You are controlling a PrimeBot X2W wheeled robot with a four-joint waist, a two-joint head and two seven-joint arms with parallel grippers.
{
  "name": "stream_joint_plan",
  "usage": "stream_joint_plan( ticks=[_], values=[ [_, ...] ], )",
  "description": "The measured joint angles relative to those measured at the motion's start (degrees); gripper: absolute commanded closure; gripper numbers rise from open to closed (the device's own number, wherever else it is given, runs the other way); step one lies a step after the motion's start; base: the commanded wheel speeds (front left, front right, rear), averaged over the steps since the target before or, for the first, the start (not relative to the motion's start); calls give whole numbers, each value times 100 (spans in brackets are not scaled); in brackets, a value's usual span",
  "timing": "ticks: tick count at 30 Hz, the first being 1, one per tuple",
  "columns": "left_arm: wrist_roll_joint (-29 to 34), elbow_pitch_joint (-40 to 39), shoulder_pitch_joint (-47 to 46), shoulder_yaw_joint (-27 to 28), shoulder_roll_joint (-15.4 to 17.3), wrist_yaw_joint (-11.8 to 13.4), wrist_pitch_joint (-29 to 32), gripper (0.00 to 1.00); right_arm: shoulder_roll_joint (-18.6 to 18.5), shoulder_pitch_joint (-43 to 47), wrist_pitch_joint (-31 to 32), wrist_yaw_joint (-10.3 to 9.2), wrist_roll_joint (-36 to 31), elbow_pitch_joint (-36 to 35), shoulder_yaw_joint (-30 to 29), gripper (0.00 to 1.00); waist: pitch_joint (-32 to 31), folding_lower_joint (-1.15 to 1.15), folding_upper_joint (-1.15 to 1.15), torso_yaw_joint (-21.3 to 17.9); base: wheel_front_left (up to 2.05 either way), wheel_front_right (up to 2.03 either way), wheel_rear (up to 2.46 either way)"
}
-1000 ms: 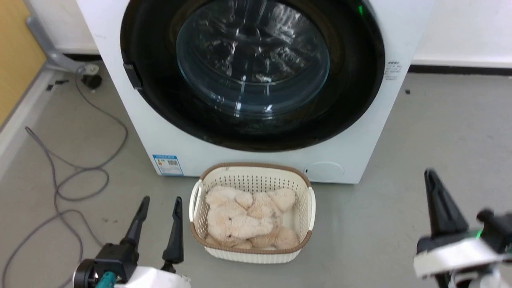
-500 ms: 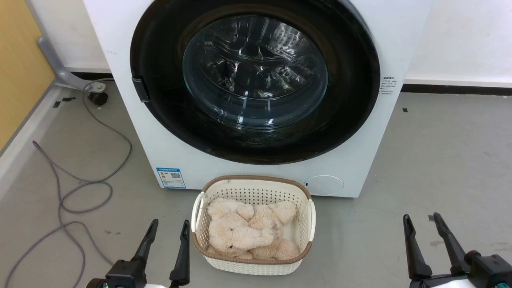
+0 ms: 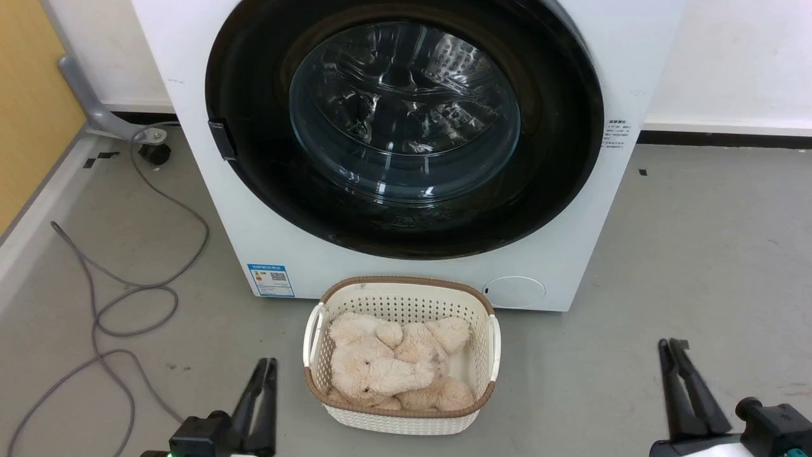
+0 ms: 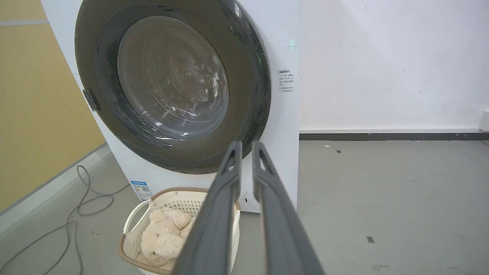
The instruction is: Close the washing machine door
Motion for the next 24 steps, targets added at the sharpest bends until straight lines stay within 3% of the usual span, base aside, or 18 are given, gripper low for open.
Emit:
stream_joint_plan(
  ticks=[24],
  values=[
    [94,-127,-18,40,0,35,255,100,0,-33,264,0,-112,-41,41,100,6,1,0,-35,0,0,0]
  ],
)
